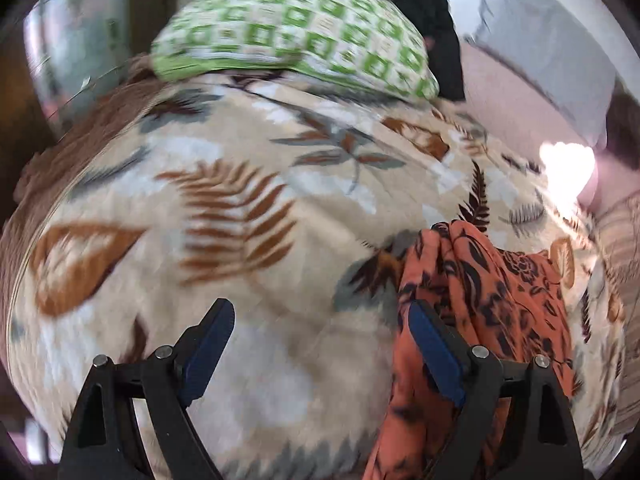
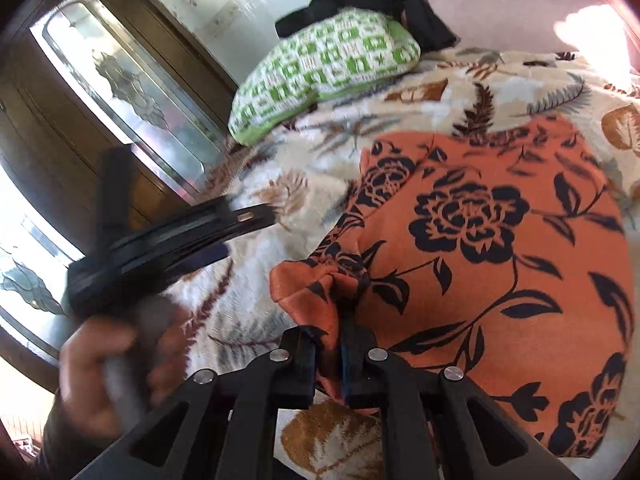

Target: Fold small clothes

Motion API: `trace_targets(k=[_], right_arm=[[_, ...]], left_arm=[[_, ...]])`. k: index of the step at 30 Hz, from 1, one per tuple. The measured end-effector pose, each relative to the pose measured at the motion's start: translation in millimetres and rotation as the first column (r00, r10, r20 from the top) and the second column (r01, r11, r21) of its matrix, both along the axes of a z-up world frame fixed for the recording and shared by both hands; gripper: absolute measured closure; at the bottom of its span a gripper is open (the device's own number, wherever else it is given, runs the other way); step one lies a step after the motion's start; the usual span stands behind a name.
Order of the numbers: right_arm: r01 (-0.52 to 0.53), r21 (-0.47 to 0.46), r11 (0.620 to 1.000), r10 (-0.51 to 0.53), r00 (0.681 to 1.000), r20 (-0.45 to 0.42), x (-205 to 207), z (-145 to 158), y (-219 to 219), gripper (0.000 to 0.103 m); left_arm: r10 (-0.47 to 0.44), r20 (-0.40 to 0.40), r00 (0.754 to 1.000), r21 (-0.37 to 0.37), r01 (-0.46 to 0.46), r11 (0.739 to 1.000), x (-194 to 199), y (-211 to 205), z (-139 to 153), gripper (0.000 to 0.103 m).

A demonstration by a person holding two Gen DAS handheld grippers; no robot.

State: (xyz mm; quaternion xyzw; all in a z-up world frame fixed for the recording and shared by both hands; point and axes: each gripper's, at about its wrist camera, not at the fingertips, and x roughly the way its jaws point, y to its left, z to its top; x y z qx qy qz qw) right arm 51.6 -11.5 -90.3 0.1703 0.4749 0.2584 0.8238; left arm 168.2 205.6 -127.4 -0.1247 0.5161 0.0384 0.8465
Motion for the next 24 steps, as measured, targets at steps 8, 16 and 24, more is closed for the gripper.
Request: trace_targets(k=[8, 16, 24], right_arm=[[0.014, 0.094, 0.995, -0.019, 0.998, 0.055, -7.9, 14.2, -17.6, 0.094], [-0.066, 0.073, 0.995, 0.065, 0.998, 0.023, -5.8, -10.9, 2.4, 0.094], [-0.102, -0.007, 0.995, 0.102, 0.995, 0.017, -12.7, -33.4, 28.4, 0.093]], left_arm=[[-0.115, -0.144, 0.983, 0.214, 0.145, 0.966, 70.0, -39.0, -47.1, 0.014], [-0.065, -0.099, 0.993, 0.166, 0.081, 0.983, 62.7, -8.5, -32.9, 0.014], [-0.063, 0.036, 0.997, 0.012, 0.063, 0.998, -17.1, 25.4, 35.6, 0.014]])
